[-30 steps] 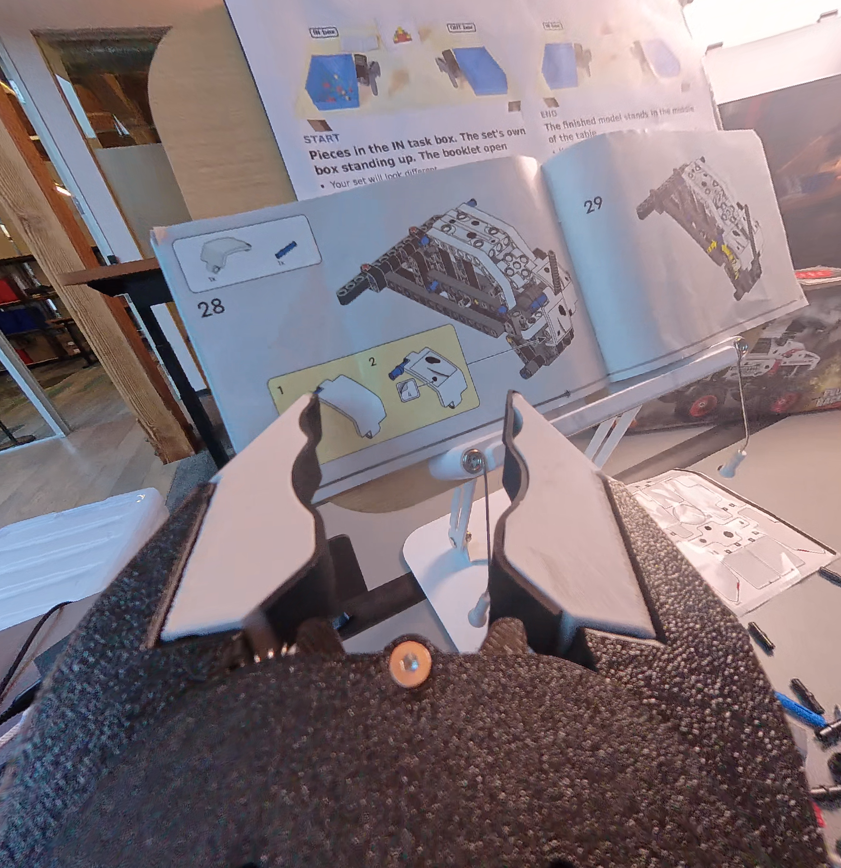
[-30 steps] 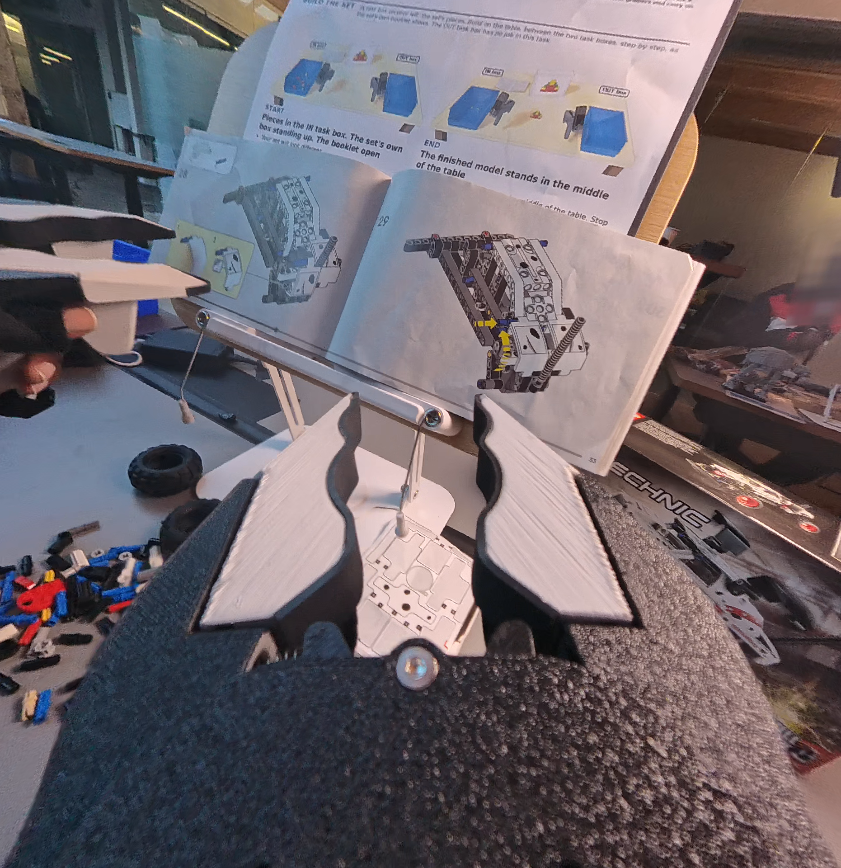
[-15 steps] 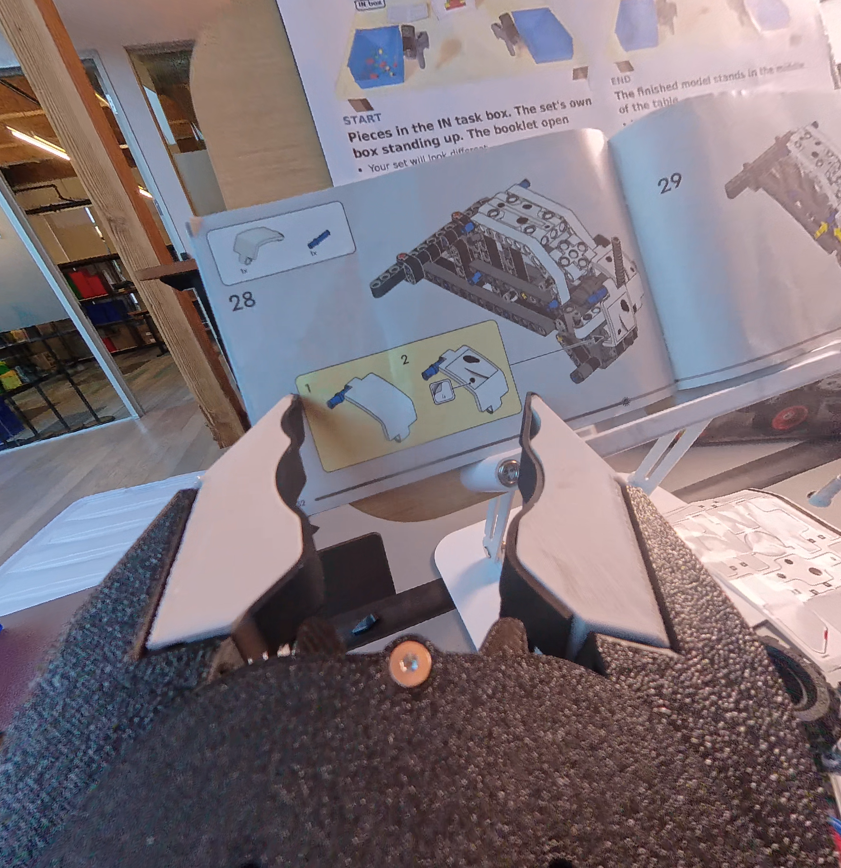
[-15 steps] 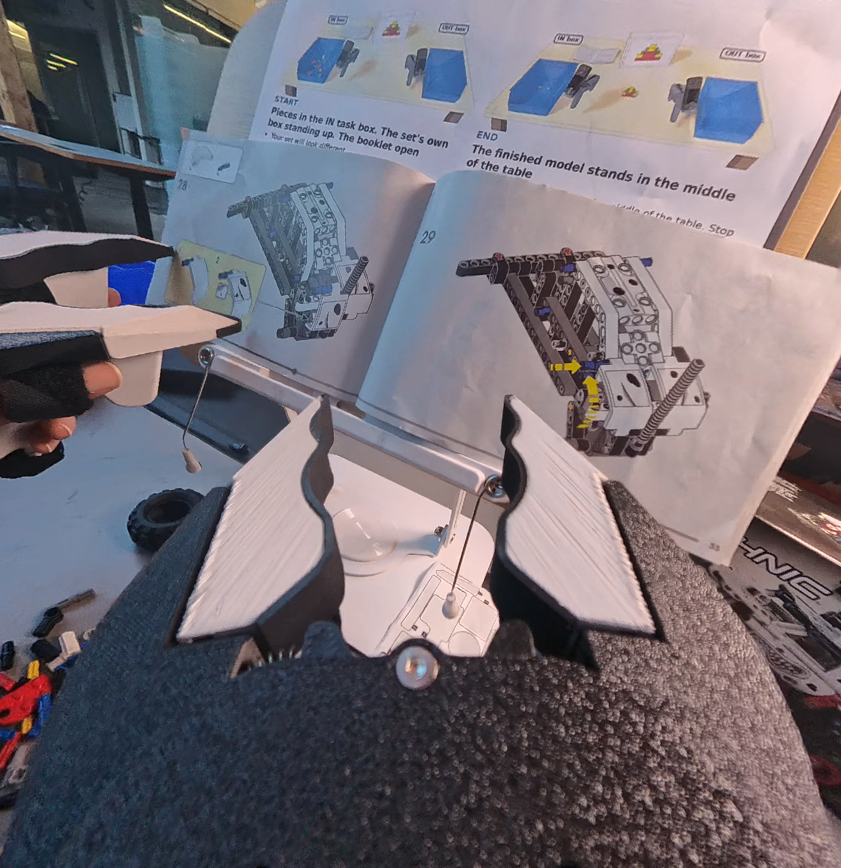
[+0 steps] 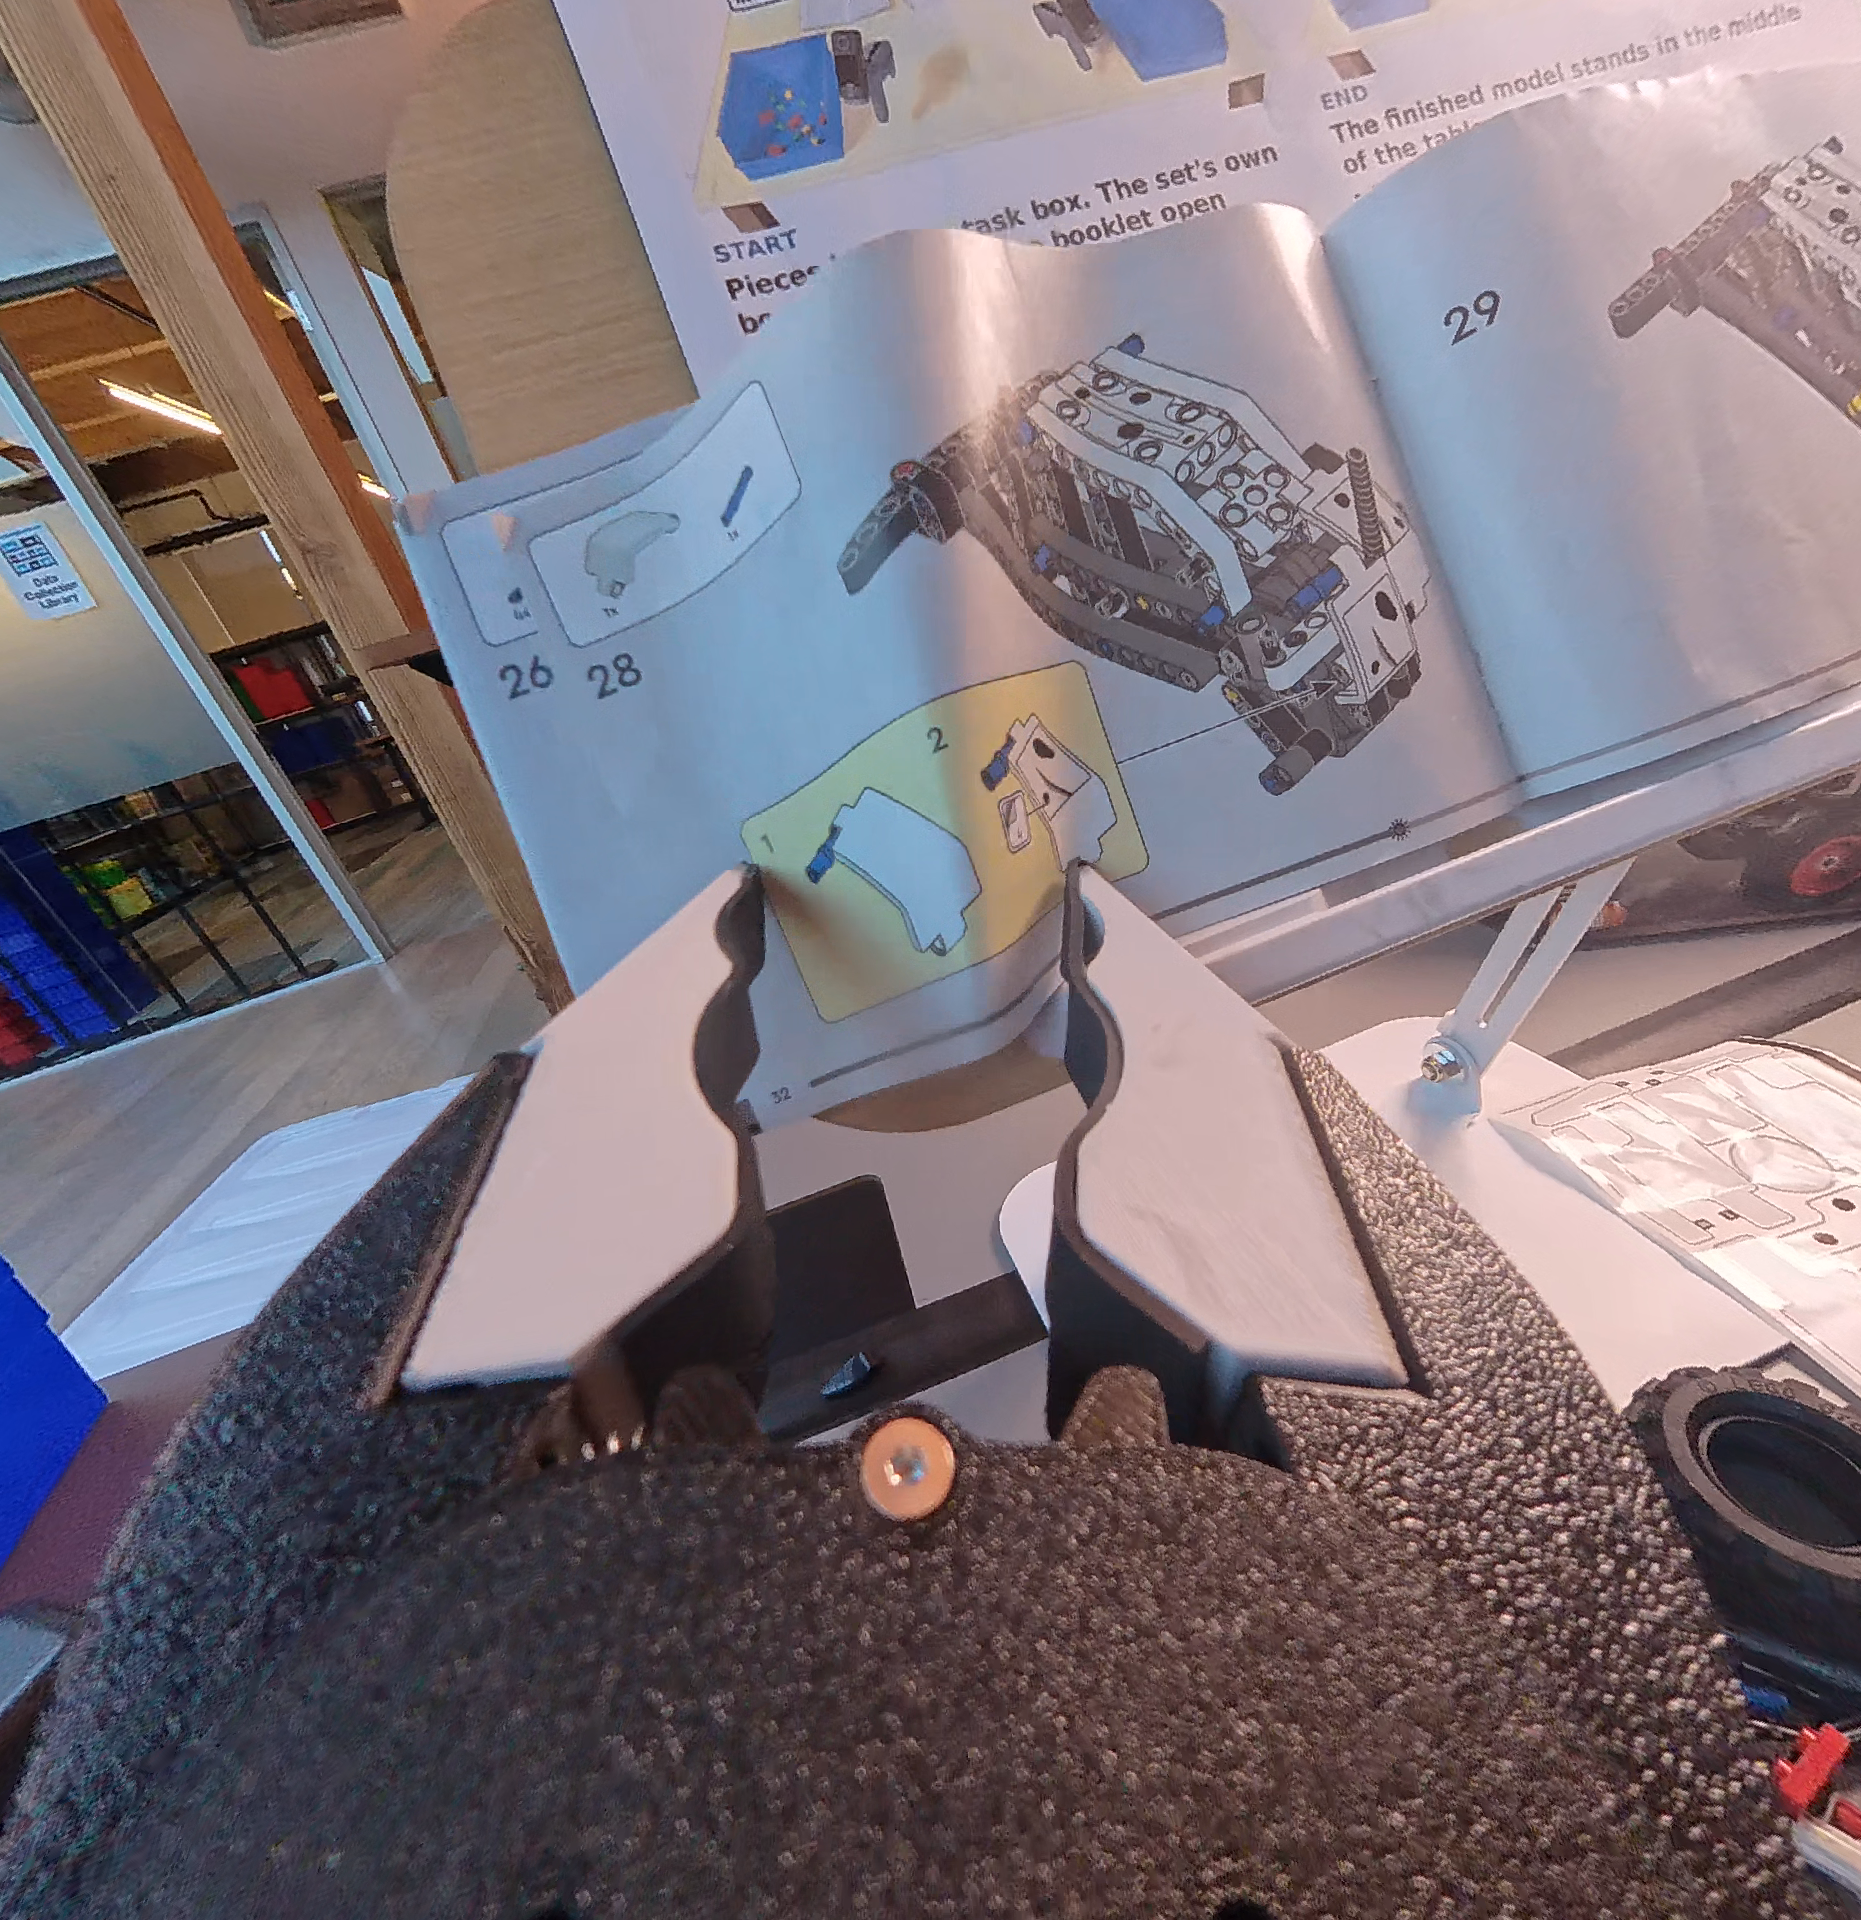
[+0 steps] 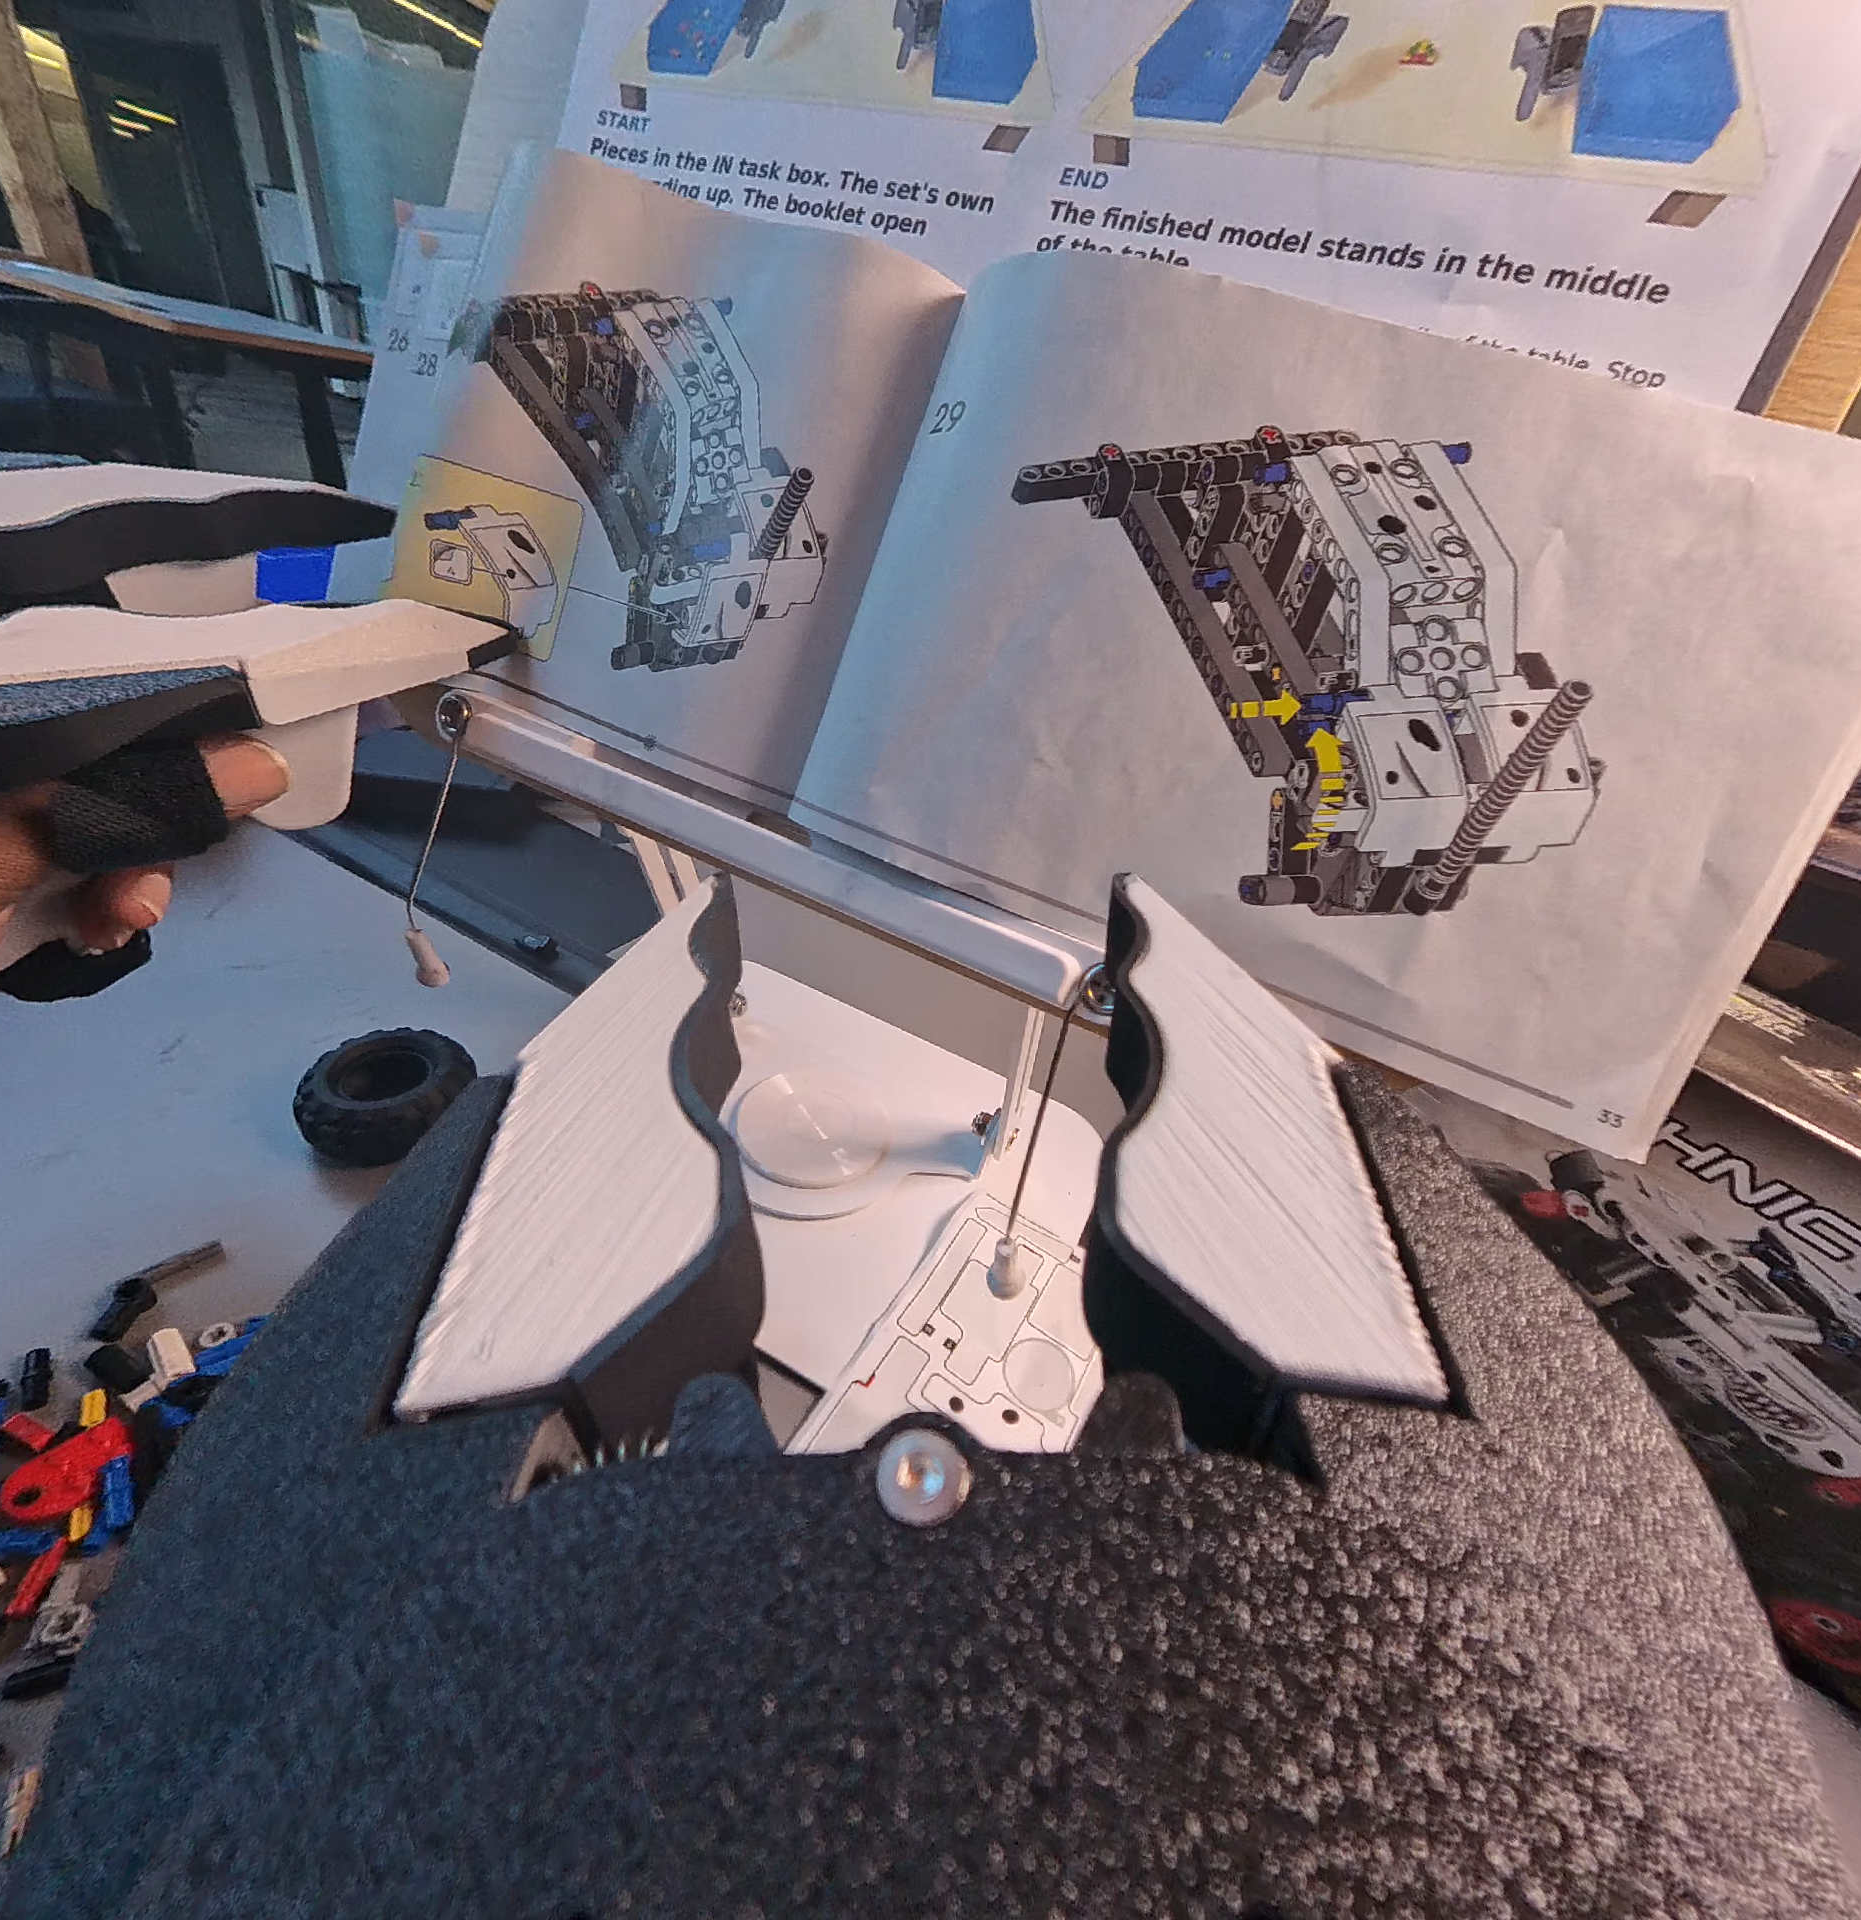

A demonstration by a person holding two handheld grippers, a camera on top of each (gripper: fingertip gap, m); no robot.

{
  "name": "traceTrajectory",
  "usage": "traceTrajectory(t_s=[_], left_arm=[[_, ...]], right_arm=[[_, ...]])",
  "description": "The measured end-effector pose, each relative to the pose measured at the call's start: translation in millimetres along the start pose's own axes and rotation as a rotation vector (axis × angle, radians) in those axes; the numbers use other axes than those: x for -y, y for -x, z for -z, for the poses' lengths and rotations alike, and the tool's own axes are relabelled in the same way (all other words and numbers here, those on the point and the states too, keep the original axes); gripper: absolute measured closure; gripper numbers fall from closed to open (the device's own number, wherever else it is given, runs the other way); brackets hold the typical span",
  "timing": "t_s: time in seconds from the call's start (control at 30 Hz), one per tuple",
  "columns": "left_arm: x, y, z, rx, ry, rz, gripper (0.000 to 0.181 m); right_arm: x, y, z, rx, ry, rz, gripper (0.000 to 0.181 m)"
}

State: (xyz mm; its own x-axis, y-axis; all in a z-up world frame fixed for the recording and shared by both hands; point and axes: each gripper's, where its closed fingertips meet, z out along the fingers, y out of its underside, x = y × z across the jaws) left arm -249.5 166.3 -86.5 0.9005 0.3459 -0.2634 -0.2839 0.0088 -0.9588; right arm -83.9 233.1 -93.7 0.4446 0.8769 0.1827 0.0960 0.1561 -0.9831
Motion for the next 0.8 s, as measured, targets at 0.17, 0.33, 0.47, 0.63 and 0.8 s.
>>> traceTrajectory(t_s=[0.17,0.33,0.47,0.63,0.8], left_arm=[[2.9,-2.7,2.9,-0.008,-0.006,0.001,0.13],[7.1,-1.7,6.7,-0.007,-0.019,0.01,0.132],[6.3,-3.1,7.9,-0.022,-0.009,0.023,0.138],[6.4,2.5,6.4,0.002,-0.032,0.039,0.106],[-1.3,-7.6,1.7,-0.038,-0.004,0.041,0.099]], right_arm=[[-2.9,3.3,-1.0,0.01,0.006,-0.006,0.111],[-1.9,4.4,-0.5,0.011,0.002,-0.002,0.112],[-1.9,4.0,-0.2,0.013,0.001,-0.006,0.114],[-1.4,2.3,0.5,0.013,0.001,-0.009,0.116],[1.2,-3.8,1.9,-0.019,-0.011,-0.01,0.114]])
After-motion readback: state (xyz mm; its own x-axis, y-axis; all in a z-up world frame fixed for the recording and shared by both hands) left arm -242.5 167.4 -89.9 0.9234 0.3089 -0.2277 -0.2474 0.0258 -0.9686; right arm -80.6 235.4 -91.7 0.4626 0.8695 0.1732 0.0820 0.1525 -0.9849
